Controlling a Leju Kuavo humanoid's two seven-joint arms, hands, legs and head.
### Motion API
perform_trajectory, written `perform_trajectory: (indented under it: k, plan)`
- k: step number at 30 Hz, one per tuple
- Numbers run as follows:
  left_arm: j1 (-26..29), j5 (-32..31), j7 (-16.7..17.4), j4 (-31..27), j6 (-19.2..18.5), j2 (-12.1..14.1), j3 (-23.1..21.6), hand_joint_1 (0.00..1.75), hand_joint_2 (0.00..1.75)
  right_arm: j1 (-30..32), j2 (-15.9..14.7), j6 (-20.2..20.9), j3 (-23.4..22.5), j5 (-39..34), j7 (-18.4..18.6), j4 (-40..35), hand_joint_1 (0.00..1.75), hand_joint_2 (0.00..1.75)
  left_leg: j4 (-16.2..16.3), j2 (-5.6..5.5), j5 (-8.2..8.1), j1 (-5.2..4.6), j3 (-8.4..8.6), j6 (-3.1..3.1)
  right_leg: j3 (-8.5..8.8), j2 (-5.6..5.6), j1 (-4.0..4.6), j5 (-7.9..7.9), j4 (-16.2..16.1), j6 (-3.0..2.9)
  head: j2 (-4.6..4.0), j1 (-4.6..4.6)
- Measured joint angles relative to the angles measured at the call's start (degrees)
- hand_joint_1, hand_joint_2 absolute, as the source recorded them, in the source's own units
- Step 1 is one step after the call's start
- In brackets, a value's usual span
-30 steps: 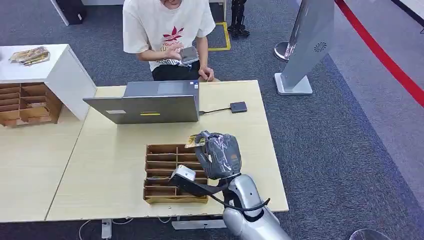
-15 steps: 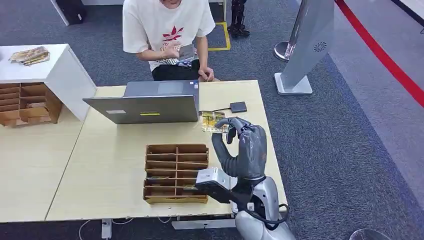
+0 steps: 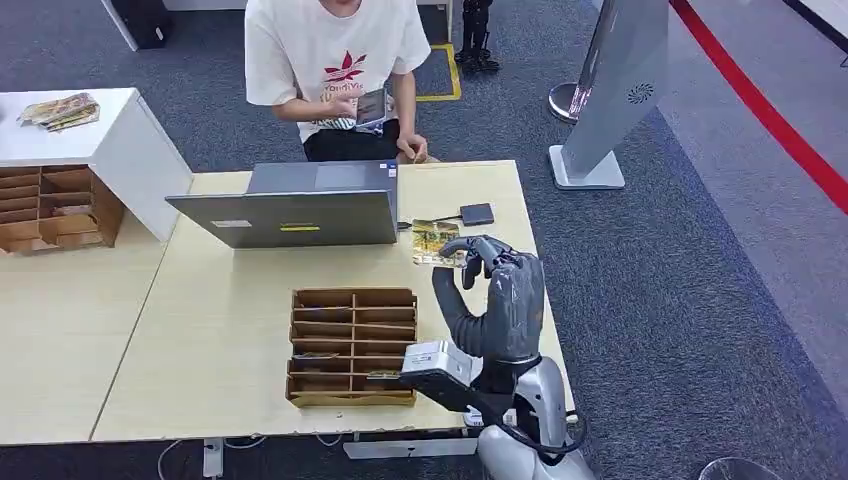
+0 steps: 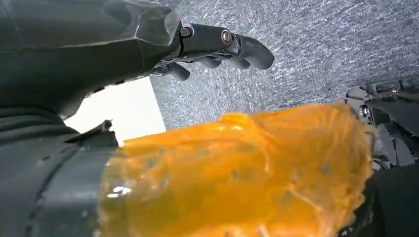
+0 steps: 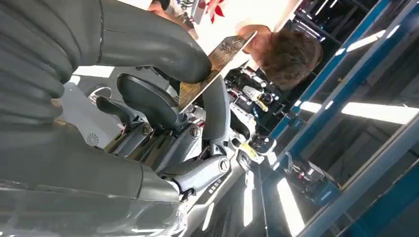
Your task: Pass the card to the sensor for recognition and then transmit it.
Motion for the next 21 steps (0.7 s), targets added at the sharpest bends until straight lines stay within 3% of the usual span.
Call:
perform_trajectory:
  k: [13, 21]
  plan:
    - [0.0, -1.3, 0.1, 0.0, -0.4, 0.0, 0.0, 0.0, 0.0, -1.0, 0.0, 1.5, 0.3, 3.1, -0.1, 0.4, 1.75, 1.75, 0.0, 0.0, 0.0, 0.0, -0.05, 0.0, 0.0, 0.0, 0.0, 0.0, 0.0, 0.0, 0.0, 0.0]
    - [-1.1, -4.5, 1.5, 0.0, -1.5, 0.0, -0.1, 0.0, 0.0, -9.2, 2.0, 6.4, 2.6, 5.5, 3.3, 6.1, 1.75, 1.75, 0.0, 0.0, 0.07, 0.01, -0.03, -0.05, 0.0, 0.0, 0.0, 0.04, 0.0, -0.02, 0.0, 0.0]
